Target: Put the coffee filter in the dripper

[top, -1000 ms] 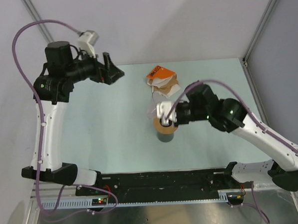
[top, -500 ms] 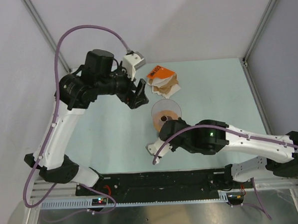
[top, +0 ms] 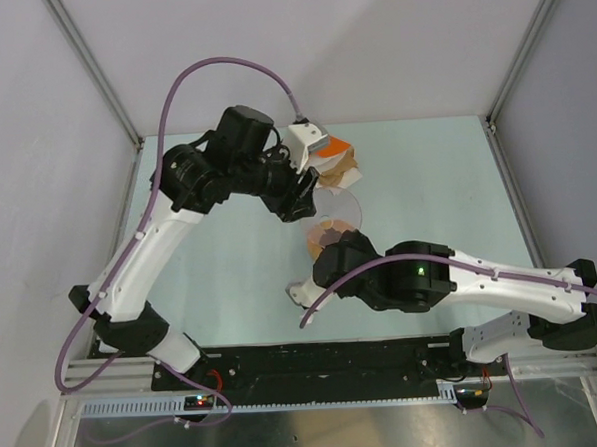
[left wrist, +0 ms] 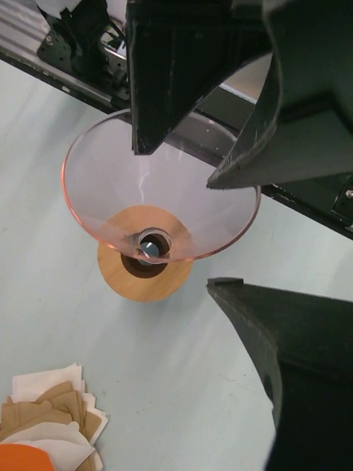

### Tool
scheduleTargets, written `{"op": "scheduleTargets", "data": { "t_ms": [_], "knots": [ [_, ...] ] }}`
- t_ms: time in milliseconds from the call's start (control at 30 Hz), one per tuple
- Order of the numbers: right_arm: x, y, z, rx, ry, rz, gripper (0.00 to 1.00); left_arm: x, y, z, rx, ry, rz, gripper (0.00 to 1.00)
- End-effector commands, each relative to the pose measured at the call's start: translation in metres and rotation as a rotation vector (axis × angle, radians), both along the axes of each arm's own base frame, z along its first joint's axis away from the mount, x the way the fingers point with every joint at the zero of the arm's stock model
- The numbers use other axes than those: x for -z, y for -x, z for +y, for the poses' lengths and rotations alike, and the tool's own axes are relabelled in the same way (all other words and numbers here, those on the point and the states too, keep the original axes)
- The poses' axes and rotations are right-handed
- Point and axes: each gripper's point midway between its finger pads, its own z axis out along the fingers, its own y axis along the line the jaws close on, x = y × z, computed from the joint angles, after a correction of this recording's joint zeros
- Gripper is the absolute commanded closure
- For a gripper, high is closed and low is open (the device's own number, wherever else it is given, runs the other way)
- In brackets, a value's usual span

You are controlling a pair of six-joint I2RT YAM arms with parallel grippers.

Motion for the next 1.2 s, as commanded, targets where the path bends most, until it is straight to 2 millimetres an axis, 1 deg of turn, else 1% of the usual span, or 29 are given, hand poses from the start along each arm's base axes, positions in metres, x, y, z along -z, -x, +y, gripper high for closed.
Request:
{"op": "scheduleTargets", "data": {
  "t_ms": [0,33,133,200,233,267,333,433,467,500,533,567,667,800,867,900,967,1000,1033,1067,1133,1167],
  "knots": [
    [-0.028,-0.003,0.003,0.005,-0.058,-0.076,1.0,0.002,-0.009,-0.004,-0.027,-0.025,-0.021,0.48],
    [-0.029,-0.003,0.004,0.003,-0.057,-0.078,1.0,0.003,-0.01,-0.004,-0.032,-0.03,-0.023,0.52],
    [-0.03,-0.003,0.004,0.001,-0.053,-0.086,1.0,0.006,-0.01,-0.007,-0.032,-0.036,-0.016,0.68],
    [-0.031,-0.003,0.005,0.003,-0.061,-0.091,1.0,0.008,-0.008,-0.009,-0.025,-0.034,-0.002,0.8],
    [-0.032,-0.004,0.005,0.004,-0.064,-0.095,1.0,0.008,-0.007,-0.01,-0.025,-0.032,0.006,0.9],
    [-0.033,-0.004,0.005,0.008,-0.07,-0.098,0.99,0.01,-0.007,-0.01,-0.025,-0.034,0.014,0.95],
    [-0.034,-0.004,0.004,0.021,-0.09,-0.096,0.79,0.011,-0.006,-0.01,-0.032,-0.033,0.022,0.99],
    [-0.036,-0.004,-0.001,0.051,-0.139,-0.09,0.39,0.008,-0.005,-0.008,-0.044,-0.022,0.028,1.0],
    [-0.037,-0.004,-0.002,0.058,-0.163,-0.086,0.29,0.007,-0.005,-0.008,-0.048,-0.013,0.033,1.0],
    [-0.039,-0.004,-0.006,0.064,-0.19,-0.08,0.18,0.006,-0.006,-0.007,-0.059,0.0,0.046,1.0],
    [-0.041,-0.002,-0.01,0.057,-0.224,-0.064,0.09,0.005,-0.007,-0.008,-0.061,0.015,0.063,1.0],
    [-0.043,-0.001,-0.013,0.051,-0.253,-0.054,0.05,0.005,-0.01,-0.007,-0.073,0.027,0.076,1.0],
    [-0.055,0.005,-0.024,0.015,-0.392,-0.034,0.01,0.001,-0.021,-0.006,-0.117,0.062,0.105,1.0],
    [-0.073,0.013,-0.041,-0.001,-0.558,0.016,0.01,-0.001,-0.037,-0.001,-0.199,0.099,0.154,1.0],
    [-0.079,0.013,-0.051,0.015,-0.639,0.051,0.01,0.002,-0.042,0.001,-0.245,0.107,0.186,1.0],
    [-0.078,0.015,-0.054,0.014,-0.675,0.083,0.01,0.005,-0.045,0.001,-0.268,0.107,0.203,1.0],
    [-0.079,0.013,-0.067,0.061,-0.769,0.139,0.01,0.012,-0.048,0.001,-0.304,0.106,0.237,1.0],
    [-0.079,0.009,-0.078,0.113,-0.829,0.167,0.0,0.015,-0.048,0.002,-0.323,0.102,0.249,1.0],
    [-0.077,0.009,-0.084,0.155,-0.891,0.22,0.0,0.02,-0.05,0.003,-0.341,0.095,0.256,1.0],
    [-0.075,0.003,-0.096,0.222,-0.946,0.242,0.0,0.026,-0.051,0.004,-0.357,0.086,0.265,1.0],
    [-0.067,0.001,-0.109,0.316,-1.034,0.329,0.0,0.039,-0.055,0.009,-0.409,0.081,0.275,1.0],
    [-0.061,0.004,-0.11,0.35,-1.072,0.399,0.01,0.045,-0.058,0.011,-0.437,0.098,0.282,1.0]
  ]
}}
